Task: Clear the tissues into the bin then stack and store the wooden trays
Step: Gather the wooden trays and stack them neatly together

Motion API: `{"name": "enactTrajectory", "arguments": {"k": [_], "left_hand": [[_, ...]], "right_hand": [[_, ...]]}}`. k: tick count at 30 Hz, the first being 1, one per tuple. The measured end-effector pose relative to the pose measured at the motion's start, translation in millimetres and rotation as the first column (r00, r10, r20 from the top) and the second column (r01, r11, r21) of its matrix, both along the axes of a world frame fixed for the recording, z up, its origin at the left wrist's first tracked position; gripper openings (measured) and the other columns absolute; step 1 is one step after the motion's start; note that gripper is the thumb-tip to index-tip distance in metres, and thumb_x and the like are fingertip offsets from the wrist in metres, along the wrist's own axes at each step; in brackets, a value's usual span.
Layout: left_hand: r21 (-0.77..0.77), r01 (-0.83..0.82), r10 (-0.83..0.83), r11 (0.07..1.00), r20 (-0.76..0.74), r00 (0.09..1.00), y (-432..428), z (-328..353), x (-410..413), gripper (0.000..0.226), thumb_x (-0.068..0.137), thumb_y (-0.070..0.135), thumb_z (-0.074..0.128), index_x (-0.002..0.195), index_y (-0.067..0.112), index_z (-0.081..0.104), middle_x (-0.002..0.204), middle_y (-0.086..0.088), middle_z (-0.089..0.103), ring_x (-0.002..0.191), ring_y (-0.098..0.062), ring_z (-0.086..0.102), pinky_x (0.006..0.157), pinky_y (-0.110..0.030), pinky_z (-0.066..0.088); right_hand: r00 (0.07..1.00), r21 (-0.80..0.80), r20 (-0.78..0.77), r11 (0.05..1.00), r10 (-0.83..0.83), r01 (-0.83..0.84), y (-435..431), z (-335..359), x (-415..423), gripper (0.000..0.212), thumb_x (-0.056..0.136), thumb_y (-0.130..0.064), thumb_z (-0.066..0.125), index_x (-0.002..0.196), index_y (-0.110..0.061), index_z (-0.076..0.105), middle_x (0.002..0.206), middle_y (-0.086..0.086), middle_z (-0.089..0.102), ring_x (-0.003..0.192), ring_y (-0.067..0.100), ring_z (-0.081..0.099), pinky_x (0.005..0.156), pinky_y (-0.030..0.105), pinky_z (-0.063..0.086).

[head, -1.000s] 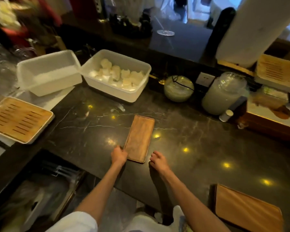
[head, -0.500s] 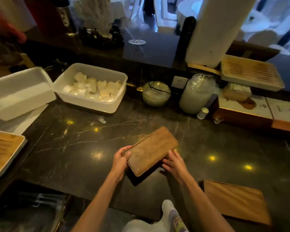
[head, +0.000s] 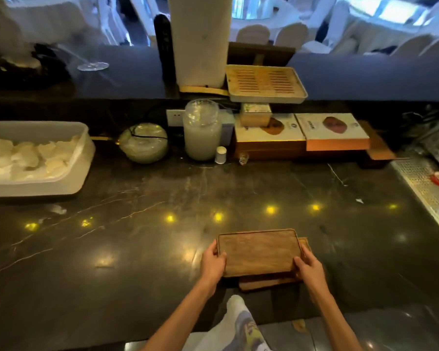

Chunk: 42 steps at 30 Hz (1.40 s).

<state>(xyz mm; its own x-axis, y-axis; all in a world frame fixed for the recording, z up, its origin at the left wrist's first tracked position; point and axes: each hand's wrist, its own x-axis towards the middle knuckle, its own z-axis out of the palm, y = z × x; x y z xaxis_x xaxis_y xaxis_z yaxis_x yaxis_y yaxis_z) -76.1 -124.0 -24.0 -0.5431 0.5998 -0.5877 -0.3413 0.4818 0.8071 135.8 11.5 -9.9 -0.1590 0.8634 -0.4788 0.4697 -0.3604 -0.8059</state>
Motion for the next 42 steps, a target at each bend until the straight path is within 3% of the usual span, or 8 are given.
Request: {"name": "enactTrajectory", "arguments": {"k": [3,7,18,27,32,36,39,42], "left_hand": [[-0.055,0.022,-0.024,0.998,-0.04,0.999,18,-5,27,0.036,0.094,0.005,0.055,0.129,0.014,0.058,0.111,0.001,0.066,0.112,-0.02,0.064,0.09,-0.033,0.058],[-0.193,0.04,-0.073,0.98,-0.166,0.983,31,-11,48,0.042,0.093,0.007,0.058,0.134,0.017,0.055,0.13,-0.009,0.057,0.119,-0.024,0.059,0.098,-0.036,0.054],[-0.414,-0.04,-0.131,0.91,-0.378,0.917,31,-6,85,0.051,0.094,0.011,0.056,0.143,0.022,0.046,0.129,-0.016,0.041,0.128,-0.033,0.039,0.114,-0.047,0.034],[-0.375,-0.142,0.02,0.916,-0.312,0.95,29,-13,97,0.075,0.091,0.013,0.061,0.153,0.015,0.02,0.144,-0.017,0.036,0.137,-0.036,0.034,0.113,-0.053,0.035],[-0.373,-0.13,0.063,0.919,-0.188,0.98,28,-21,95,0.039,0.088,0.01,0.061,0.126,0.013,0.052,0.127,-0.013,0.056,0.122,-0.032,0.053,0.104,-0.05,0.047],[-0.353,-0.165,0.171,0.921,-0.016,0.985,36,-19,83,0.04,0.083,0.002,0.066,0.119,0.012,0.051,0.11,-0.01,0.063,0.103,-0.026,0.063,0.083,-0.043,0.058],[-0.396,-0.131,0.175,0.909,0.078,0.981,44,-9,69,0.03,0.081,-0.005,0.067,0.102,0.01,0.052,0.087,-0.006,0.061,0.078,-0.018,0.06,0.058,-0.03,0.05],[-0.348,-0.136,0.162,0.928,0.047,0.986,45,-10,63,0.039,0.076,-0.01,0.069,0.103,0.011,0.051,0.091,-0.008,0.06,0.09,-0.024,0.061,0.074,-0.039,0.055]], "right_hand": [[0.997,0.08,0.048,0.994,0.065,-0.069,17,-8,31,0.052,0.092,0.006,0.05,0.142,-0.007,0.045,0.133,0.014,0.059,0.119,0.027,0.057,0.103,0.045,0.045],[0.956,0.141,0.188,0.957,0.224,-0.252,34,-24,58,0.052,0.09,-0.002,0.054,0.14,-0.016,0.05,0.091,0.013,0.065,0.074,0.015,0.049,0.073,0.028,0.039],[0.861,0.127,0.32,0.882,0.396,-0.453,47,-45,90,0.054,0.1,-0.02,0.044,0.149,-0.035,0.029,0.106,0.012,0.044,0.09,0.027,0.056,0.092,0.04,0.048],[0.835,0.09,0.267,0.85,0.482,-0.52,57,-49,98,0.053,0.101,-0.028,0.043,0.149,-0.04,0.026,0.111,0.005,0.048,0.096,0.017,0.054,0.086,0.032,0.044],[0.897,0.005,0.014,0.897,0.442,-0.442,68,-42,90,0.052,0.098,-0.023,0.053,0.147,-0.02,0.035,0.113,-0.011,0.061,0.095,-0.003,0.061,0.071,0.008,0.047],[0.901,-0.145,-0.039,0.89,0.432,-0.433,83,-35,79,0.058,0.089,-0.03,0.067,0.139,-0.01,0.046,0.101,-0.013,0.063,0.087,0.003,0.063,0.063,0.01,0.052],[0.885,-0.219,0.043,0.869,0.463,-0.444,97,-31,67,0.061,0.082,-0.029,0.075,0.133,-0.009,0.05,0.116,0.005,0.065,0.097,0.017,0.065,0.081,0.03,0.057],[0.881,-0.238,0.061,0.864,0.468,-0.443,103,-34,64,0.063,0.079,-0.019,0.078,0.133,-0.006,0.048,0.106,0.0,0.061,0.086,0.01,0.06,0.07,0.022,0.05]]}}
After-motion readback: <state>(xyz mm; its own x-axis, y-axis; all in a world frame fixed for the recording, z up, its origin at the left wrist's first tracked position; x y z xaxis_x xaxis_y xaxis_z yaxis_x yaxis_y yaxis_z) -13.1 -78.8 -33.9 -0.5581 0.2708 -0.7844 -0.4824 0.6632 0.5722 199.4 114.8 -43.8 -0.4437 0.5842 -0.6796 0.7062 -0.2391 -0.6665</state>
